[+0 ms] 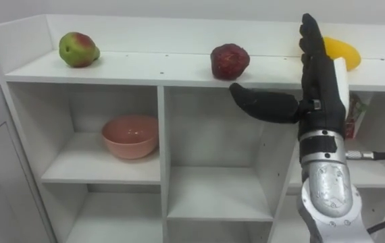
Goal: Arrange fruit in the closet
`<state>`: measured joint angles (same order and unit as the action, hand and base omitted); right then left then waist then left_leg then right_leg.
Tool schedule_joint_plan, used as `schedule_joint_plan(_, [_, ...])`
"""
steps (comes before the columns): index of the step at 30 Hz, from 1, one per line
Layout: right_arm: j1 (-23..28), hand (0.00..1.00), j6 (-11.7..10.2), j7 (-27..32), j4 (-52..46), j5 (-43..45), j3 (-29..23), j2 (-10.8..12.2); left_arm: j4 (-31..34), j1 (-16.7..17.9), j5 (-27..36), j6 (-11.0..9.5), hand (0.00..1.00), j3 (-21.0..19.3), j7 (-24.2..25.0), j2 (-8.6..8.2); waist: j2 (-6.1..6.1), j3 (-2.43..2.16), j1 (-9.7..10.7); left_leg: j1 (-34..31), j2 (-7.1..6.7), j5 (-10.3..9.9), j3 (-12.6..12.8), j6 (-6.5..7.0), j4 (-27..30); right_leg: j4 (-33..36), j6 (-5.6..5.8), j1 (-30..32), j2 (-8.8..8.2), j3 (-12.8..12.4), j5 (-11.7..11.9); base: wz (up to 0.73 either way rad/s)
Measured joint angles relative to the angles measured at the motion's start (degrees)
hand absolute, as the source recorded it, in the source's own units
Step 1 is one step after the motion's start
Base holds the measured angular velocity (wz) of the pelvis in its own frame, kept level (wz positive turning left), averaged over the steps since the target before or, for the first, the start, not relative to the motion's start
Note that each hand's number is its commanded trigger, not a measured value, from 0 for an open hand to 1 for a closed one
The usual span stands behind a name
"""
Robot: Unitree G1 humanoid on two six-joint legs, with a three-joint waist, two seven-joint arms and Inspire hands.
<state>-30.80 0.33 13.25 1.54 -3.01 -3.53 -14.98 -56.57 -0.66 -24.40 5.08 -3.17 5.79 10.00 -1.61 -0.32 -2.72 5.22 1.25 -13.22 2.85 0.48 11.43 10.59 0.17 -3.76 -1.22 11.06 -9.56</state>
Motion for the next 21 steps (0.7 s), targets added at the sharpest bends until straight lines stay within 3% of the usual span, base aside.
schedule_joint_plan(5, [-0.1, 0.00, 1.9, -0.3, 0.0, -0.8, 0.2, -1.0, 0.0, -0.8, 0.1, 1.5, 0.00, 0.0, 0.0, 0.01, -0.60, -0.30, -0.9, 0.1, -0.01, 0.0, -0.4, 0.00, 0.0, 0.0, -0.01, -0.1, 0.02, 0.0, 0.0, 0.00])
schedule_joint_plan(9, [-0.1, 0.00, 3.6, -0.7, 0.1, -1.4, 1.3, -1.1, 0.1, -1.1, 0.2, 2.5, 0.00, 0.1, 0.0, 0.05, -0.95, -0.19, -1.5, 0.1, -0.02, 0.0, -0.5, 0.00, 0.0, 0.0, -0.01, -0.2, 0.01, 0.1, 0.0, 0.00])
schedule_joint_plan(16, [-0.4, 0.00, 4.9, -3.0, 1.1, -3.1, 2.2, -1.3, 1.4, -2.2, 0.2, 4.1, 0.00, 0.1, 1.0, 0.05, -1.73, 0.16, -2.0, -0.6, -0.20, 0.1, -1.3, 0.02, 0.4, 0.0, -0.01, -0.1, -0.22, 0.6, 0.0, 0.06])
schedule_joint_plan(21, [-1.8, 0.00, 5.3, -4.8, 2.8, -3.1, 2.3, -1.7, 1.4, -2.8, 0.0, 5.2, 0.00, 0.0, 1.3, 0.08, -1.72, 0.17, -2.0, -0.7, -0.28, 0.1, -1.3, 0.05, 0.4, 0.0, -0.01, -0.1, -0.28, 0.5, 0.0, 0.01])
